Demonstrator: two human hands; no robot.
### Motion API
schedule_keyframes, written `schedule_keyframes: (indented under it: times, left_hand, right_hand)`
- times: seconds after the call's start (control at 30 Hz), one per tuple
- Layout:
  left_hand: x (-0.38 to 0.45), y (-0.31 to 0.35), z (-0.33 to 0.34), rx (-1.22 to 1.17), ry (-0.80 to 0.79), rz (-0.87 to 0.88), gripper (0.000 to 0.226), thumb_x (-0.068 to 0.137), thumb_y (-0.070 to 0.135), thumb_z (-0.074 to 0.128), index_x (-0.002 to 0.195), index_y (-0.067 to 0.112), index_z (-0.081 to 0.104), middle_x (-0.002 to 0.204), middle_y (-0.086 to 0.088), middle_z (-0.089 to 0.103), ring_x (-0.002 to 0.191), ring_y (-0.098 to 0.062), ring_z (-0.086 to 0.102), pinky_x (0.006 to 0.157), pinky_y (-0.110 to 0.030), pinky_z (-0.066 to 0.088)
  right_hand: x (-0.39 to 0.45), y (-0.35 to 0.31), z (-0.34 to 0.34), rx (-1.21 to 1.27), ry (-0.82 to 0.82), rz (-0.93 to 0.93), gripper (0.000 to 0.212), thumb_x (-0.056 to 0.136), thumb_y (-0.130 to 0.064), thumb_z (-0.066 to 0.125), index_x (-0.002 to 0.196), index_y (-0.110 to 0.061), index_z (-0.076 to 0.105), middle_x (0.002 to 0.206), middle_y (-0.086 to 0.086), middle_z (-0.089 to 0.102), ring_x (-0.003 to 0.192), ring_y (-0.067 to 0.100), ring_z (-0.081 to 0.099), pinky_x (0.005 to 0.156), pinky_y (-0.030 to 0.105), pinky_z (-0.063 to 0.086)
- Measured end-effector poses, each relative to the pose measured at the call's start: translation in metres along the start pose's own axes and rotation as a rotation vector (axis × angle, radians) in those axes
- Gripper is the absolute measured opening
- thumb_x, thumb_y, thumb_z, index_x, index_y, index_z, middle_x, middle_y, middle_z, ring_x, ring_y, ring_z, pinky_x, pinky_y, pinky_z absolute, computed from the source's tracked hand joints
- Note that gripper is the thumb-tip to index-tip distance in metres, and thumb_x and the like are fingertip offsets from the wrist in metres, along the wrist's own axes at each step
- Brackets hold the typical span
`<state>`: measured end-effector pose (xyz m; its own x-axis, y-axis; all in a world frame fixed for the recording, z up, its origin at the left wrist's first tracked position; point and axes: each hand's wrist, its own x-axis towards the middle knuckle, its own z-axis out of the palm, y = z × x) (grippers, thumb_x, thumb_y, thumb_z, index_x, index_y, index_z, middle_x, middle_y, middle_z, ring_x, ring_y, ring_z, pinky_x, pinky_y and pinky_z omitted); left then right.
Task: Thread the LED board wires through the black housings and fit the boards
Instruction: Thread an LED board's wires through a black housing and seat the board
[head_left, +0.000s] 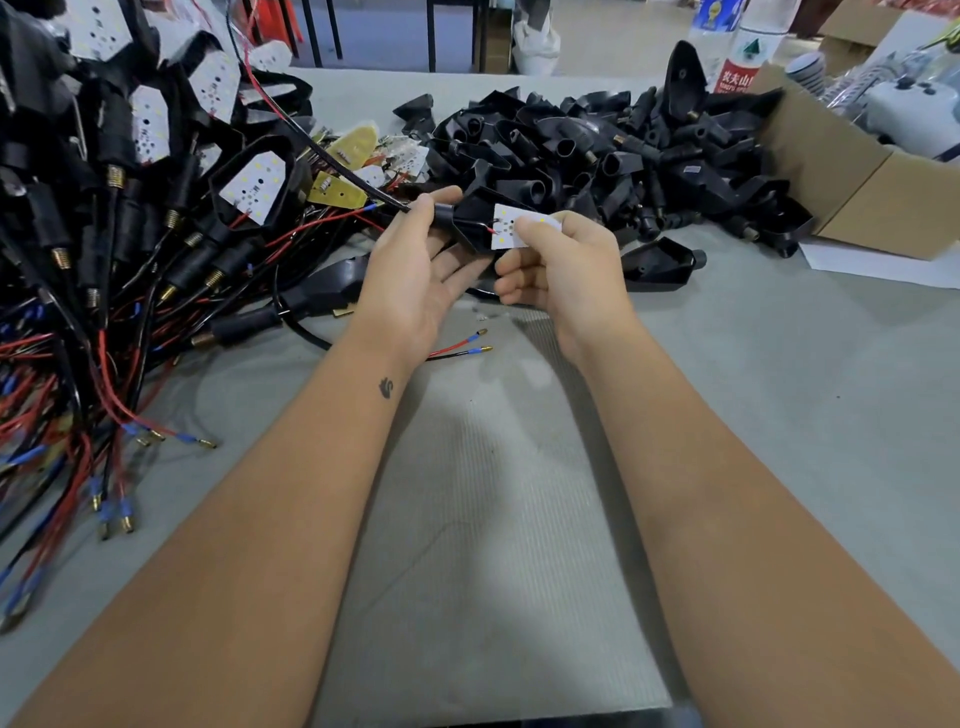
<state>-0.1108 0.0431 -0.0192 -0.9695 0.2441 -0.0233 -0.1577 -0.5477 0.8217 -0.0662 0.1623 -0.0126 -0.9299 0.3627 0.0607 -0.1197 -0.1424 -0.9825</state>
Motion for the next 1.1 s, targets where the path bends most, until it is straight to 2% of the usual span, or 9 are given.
schedule_keyframes:
  times: [0.13,0.27,0.43,0.63,0.8,0.9,0.97,1.03,1.1]
  left_hand:
    - [0.001,-0.001,-0.001,0.094,-0.017,-0.003,0.032,0.107,0.028,0.033,0.107,0.017,0.064,0.101,-0.005,0.073,0.093,-0.018,0.071,0.08,-0.03,0.058]
    - [0.001,-0.003,-0.002,0.191,-0.017,-0.003,0.031,0.106,0.029,0.036,0.105,0.019,0.065,0.108,-0.004,0.072,0.09,-0.017,0.073,0.075,-0.028,0.058]
    - [0.001,-0.006,-0.001,0.242,-0.022,0.029,0.033,0.107,0.031,0.034,0.102,0.019,0.064,0.119,-0.01,0.068,0.089,-0.017,0.073,0.072,-0.028,0.057]
    - [0.0,-0.004,-0.003,0.253,-0.018,0.013,0.035,0.107,0.033,0.032,0.106,0.016,0.064,0.119,-0.011,0.067,0.088,-0.016,0.073,0.074,-0.029,0.057]
    - [-0.003,-0.002,-0.002,0.31,0.017,0.033,0.041,0.108,0.035,0.028,0.095,0.019,0.063,0.103,-0.008,0.067,0.072,-0.013,0.07,0.064,-0.029,0.056]
    - [-0.003,-0.001,-0.002,0.331,0.081,0.069,0.044,0.107,0.038,0.025,0.086,0.02,0.06,0.105,-0.013,0.063,0.081,-0.02,0.066,0.064,-0.033,0.057]
    - [-0.002,0.001,-0.003,0.325,0.116,0.09,0.047,0.107,0.04,0.025,0.081,0.02,0.059,0.103,-0.015,0.058,0.089,-0.025,0.06,0.078,-0.043,0.057]
    - [0.001,0.002,-0.006,0.386,0.18,0.121,0.05,0.105,0.042,0.028,0.071,0.025,0.06,0.097,-0.01,0.055,0.092,-0.025,0.055,0.097,-0.05,0.048]
    - [0.002,0.005,-0.008,0.478,0.229,0.145,0.051,0.103,0.044,0.033,0.062,0.028,0.059,0.089,-0.003,0.056,0.088,-0.021,0.052,0.095,-0.046,0.046]
  right_hand:
    - [0.001,0.005,0.001,-0.219,0.045,-0.075,0.022,0.092,-0.014,0.06,0.072,-0.006,0.053,0.054,0.004,0.049,0.042,0.014,0.041,0.042,0.02,0.035]
    - [0.004,0.009,-0.001,-0.439,0.15,-0.2,0.03,0.09,-0.023,0.064,0.066,-0.01,0.051,0.056,-0.003,0.043,0.056,0.014,0.038,0.054,0.026,0.032]
    - [0.004,0.01,-0.001,-0.466,0.236,-0.239,0.021,0.085,-0.028,0.07,0.078,-0.019,0.052,0.064,-0.009,0.048,0.053,0.002,0.041,0.05,0.014,0.033]
    - [-0.001,0.012,0.0,-0.585,0.202,-0.305,0.026,0.085,-0.031,0.068,0.073,-0.017,0.05,0.051,-0.008,0.044,0.049,0.008,0.037,0.053,0.028,0.035]
    - [0.0,0.009,0.002,-0.733,0.29,-0.367,0.034,0.077,-0.041,0.074,0.069,-0.021,0.049,0.074,-0.009,0.049,0.063,0.004,0.044,0.055,0.025,0.032]
    - [-0.002,0.01,0.006,-0.717,0.241,-0.36,0.038,0.073,-0.04,0.078,0.077,-0.021,0.045,0.075,-0.01,0.045,0.063,0.006,0.04,0.056,0.025,0.031]
    - [-0.005,0.009,0.009,-0.641,0.142,-0.355,0.034,0.075,-0.036,0.078,0.079,-0.019,0.049,0.068,-0.01,0.041,0.061,0.007,0.037,0.057,0.026,0.031]
    - [-0.008,0.006,0.011,-0.483,0.046,-0.327,0.026,0.082,-0.031,0.073,0.077,-0.016,0.051,0.061,-0.008,0.04,0.057,0.006,0.036,0.055,0.023,0.032]
    - [-0.008,0.004,0.012,-0.32,0.013,-0.264,0.023,0.091,-0.025,0.063,0.074,-0.013,0.053,0.056,-0.009,0.041,0.052,0.004,0.037,0.052,0.018,0.032]
